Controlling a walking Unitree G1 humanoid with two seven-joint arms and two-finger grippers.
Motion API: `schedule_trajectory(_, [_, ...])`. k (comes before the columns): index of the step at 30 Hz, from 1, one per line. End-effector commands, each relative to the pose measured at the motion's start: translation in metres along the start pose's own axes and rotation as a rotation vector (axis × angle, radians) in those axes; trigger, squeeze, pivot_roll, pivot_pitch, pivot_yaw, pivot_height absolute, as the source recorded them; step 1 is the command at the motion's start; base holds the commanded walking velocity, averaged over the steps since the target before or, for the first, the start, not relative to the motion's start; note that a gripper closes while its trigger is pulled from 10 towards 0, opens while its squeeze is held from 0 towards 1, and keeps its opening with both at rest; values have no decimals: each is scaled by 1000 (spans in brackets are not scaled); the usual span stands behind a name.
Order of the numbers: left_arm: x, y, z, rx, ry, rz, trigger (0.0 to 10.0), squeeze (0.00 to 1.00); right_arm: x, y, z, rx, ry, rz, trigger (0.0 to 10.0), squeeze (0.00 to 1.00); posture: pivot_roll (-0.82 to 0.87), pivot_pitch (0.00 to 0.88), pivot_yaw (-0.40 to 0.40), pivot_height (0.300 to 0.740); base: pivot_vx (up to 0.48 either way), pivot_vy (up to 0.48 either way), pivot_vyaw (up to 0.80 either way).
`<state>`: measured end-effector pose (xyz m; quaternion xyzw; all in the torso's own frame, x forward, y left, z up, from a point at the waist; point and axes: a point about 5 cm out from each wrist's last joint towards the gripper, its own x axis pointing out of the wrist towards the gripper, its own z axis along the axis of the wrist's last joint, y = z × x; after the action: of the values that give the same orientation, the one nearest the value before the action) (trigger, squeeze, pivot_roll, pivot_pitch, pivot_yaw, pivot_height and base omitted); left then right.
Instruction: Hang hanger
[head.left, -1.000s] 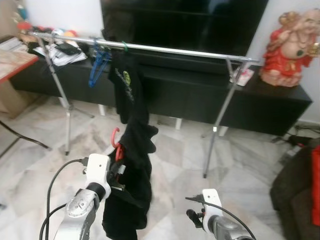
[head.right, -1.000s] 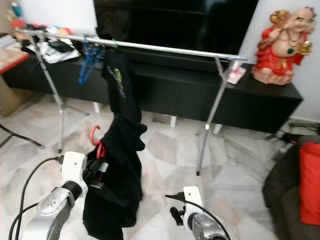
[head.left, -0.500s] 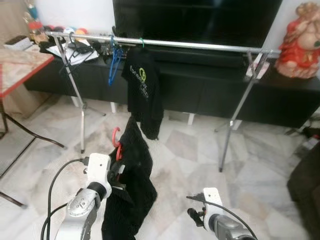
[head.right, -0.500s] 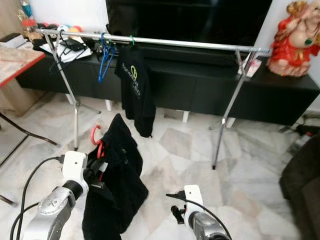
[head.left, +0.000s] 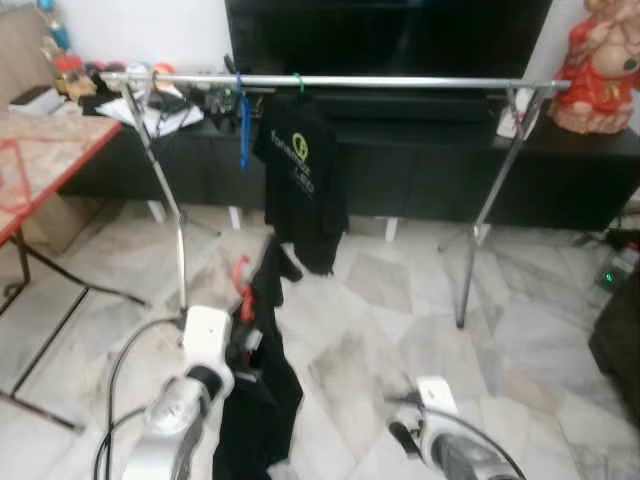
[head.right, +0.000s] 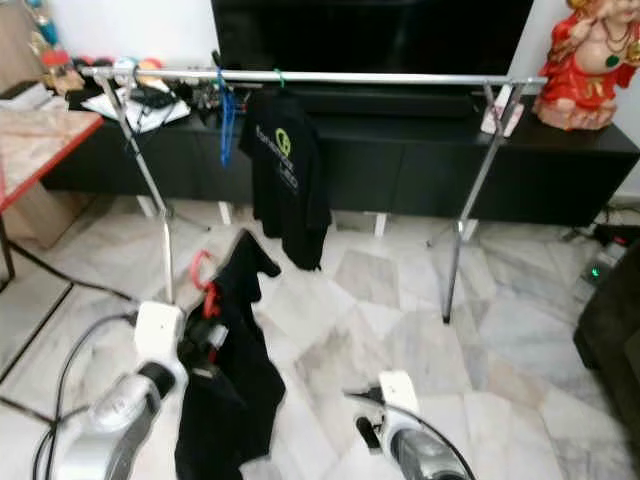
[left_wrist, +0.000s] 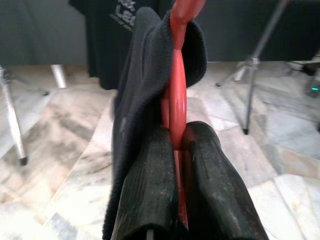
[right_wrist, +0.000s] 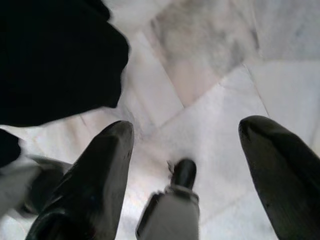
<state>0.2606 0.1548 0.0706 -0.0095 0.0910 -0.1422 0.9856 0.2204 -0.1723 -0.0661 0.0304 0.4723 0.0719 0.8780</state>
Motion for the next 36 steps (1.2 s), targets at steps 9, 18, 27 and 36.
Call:
schedule_trajectory(9, [1, 4, 11, 18, -40, 3, 10000, 0, 1, 5, 7, -2, -19, 14, 10000, 0, -10, 0, -38, 740, 0, 387, -341])
schedule_trajectory(18, [1, 4, 12, 18, -41, -1, 10000, 0, 1, 5, 7, 3, -26, 14, 10000, 0, -10, 0, -38, 740, 0, 387, 0])
schedule_trajectory(27, [1, 4, 11, 20, -40, -1, 10000, 0, 1, 5, 7, 1, -26, 15, 10000, 0, -5, 0, -38, 740, 0, 384, 0])
schedule_trajectory(36, [0, 5, 10, 43, -30, 3, 10000, 0, 1, 6, 7, 0, -24, 18, 10000, 0, -1, 0, -37, 740, 0, 245, 0])
